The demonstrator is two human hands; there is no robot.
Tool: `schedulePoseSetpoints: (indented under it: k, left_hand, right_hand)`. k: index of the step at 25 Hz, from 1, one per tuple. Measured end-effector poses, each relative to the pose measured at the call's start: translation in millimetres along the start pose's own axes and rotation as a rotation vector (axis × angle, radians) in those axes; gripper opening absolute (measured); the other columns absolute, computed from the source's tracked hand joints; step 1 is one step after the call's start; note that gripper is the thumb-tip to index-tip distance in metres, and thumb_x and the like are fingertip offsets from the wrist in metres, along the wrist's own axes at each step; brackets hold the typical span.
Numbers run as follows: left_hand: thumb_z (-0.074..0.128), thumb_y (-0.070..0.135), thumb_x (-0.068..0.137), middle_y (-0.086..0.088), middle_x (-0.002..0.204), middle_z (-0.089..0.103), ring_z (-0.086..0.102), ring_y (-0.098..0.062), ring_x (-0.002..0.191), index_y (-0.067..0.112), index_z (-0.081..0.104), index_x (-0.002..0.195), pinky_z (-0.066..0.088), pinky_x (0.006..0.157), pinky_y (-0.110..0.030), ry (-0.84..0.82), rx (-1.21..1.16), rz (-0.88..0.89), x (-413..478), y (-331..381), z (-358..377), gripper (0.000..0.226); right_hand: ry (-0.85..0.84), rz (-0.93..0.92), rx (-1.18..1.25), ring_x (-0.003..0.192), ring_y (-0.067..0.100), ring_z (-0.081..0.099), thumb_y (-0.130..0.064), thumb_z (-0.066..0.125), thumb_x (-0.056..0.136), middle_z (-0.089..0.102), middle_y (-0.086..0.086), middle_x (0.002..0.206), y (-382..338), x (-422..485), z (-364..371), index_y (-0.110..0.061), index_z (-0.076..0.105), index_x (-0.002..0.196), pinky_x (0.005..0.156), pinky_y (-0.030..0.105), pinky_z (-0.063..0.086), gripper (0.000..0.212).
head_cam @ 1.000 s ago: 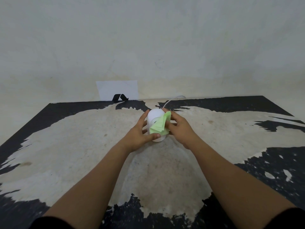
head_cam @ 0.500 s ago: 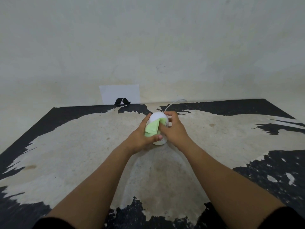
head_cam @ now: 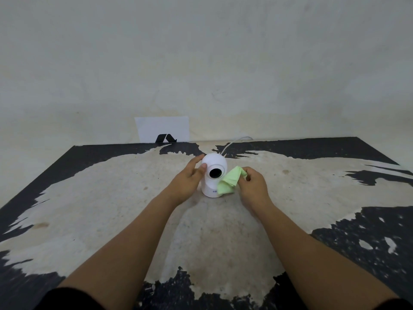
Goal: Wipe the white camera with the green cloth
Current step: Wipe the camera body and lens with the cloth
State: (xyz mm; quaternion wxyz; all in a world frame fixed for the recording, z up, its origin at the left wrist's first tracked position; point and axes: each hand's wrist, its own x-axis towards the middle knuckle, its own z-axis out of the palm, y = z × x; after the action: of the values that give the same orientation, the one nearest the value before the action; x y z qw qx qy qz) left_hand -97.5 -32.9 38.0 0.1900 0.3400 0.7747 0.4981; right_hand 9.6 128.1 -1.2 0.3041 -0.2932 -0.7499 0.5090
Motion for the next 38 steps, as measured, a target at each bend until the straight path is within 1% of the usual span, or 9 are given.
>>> schedulePoseSetpoints:
  k: [6,10,15,18,21,23,25,34,38]
  left_hand:
    - [0.033,0.026,0.101,-0.004,0.130,0.055,0.059,-0.021,0.109,0.028,0.044,0.133,0.045,0.055,-0.003,0.077,-0.128,-0.006,3,7,6,0.034]
    - [0.038,0.025,0.099,0.003,0.121,0.058,0.061,-0.016,0.105,0.028,0.048,0.130,0.049,0.066,-0.010,0.087,-0.166,0.001,4,6,5,0.032]
    - [0.050,0.005,0.089,0.009,0.153,0.029,0.025,-0.009,0.142,0.029,0.023,0.147,0.025,0.110,-0.025,0.235,0.104,0.273,8,11,-11,0.068]
    - [0.047,0.012,0.092,0.009,0.148,0.039,0.035,-0.003,0.132,0.027,0.031,0.146,0.025,0.102,-0.015,0.081,0.277,0.272,4,18,-9,0.058]
    - [0.043,0.030,0.097,0.011,0.114,0.063,0.054,-0.009,0.103,0.028,0.049,0.135,0.039,0.083,-0.021,0.105,0.253,0.176,-4,1,2,0.039]
    - [0.042,0.032,0.097,0.008,0.073,0.058,0.051,-0.017,0.073,0.025,0.062,0.093,0.035,0.061,-0.025,0.125,0.242,0.096,-10,-11,12,0.021]
    - [0.043,0.024,0.096,0.004,0.057,0.043,0.042,-0.022,0.063,0.020,0.041,0.062,0.027,0.051,-0.028,0.167,0.346,0.048,-15,-17,22,0.035]
    - [0.037,0.026,0.095,-0.014,0.087,0.067,0.059,-0.032,0.077,0.008,0.059,0.088,0.037,0.061,-0.034,0.216,0.866,0.145,-31,-9,64,0.029]
    - [0.039,0.021,0.093,-0.011,0.093,0.070,0.062,-0.031,0.082,0.014,0.064,0.099,0.039,0.065,-0.034,0.166,0.839,0.211,-25,-9,85,0.026]
  right_hand:
    - [-0.070,0.006,0.133,0.104,0.020,0.061,-0.018,0.047,0.092,0.067,0.000,0.115,-44,12,16,-0.025,0.064,0.114,0.094,0.043,0.051,0.029]
    - [-0.146,-0.210,-0.034,0.106,0.012,0.053,-0.017,0.047,0.095,0.063,-0.002,0.123,-74,2,29,-0.024,0.034,0.142,0.090,0.027,0.040,0.049]
    - [-0.234,-0.289,-0.095,0.108,0.013,0.048,-0.021,0.032,0.100,0.065,-0.004,0.121,-76,-3,34,-0.024,0.014,0.149,0.110,0.042,0.033,0.052]
    - [-0.169,-0.254,0.106,0.111,0.015,0.053,-0.016,0.032,0.099,0.058,0.002,0.127,-74,-1,27,-0.025,0.021,0.145,0.092,0.025,0.046,0.048]
    - [-0.067,-0.177,0.167,0.127,0.018,0.047,-0.014,0.037,0.098,0.049,0.007,0.138,-62,-7,21,-0.021,0.032,0.140,0.105,0.032,0.039,0.043]
    - [-0.117,-0.135,0.107,0.130,0.018,0.045,-0.020,0.038,0.099,0.048,0.003,0.142,-49,-14,19,-0.022,0.037,0.140,0.106,0.030,0.036,0.042]
    - [-0.192,-0.121,0.027,0.134,0.016,0.042,-0.026,0.036,0.100,0.045,-0.002,0.147,-41,-19,18,-0.024,0.036,0.144,0.106,0.025,0.032,0.044]
    - [-0.297,-0.038,0.072,0.131,0.016,0.044,-0.036,0.040,0.098,0.042,-0.007,0.150,-35,-8,11,-0.042,0.035,0.142,0.109,0.046,0.040,0.044]
    - [-0.332,-0.049,0.052,0.138,0.012,0.033,-0.026,0.036,0.101,0.035,-0.005,0.153,-40,-8,4,-0.032,0.034,0.144,0.112,0.026,0.026,0.044]
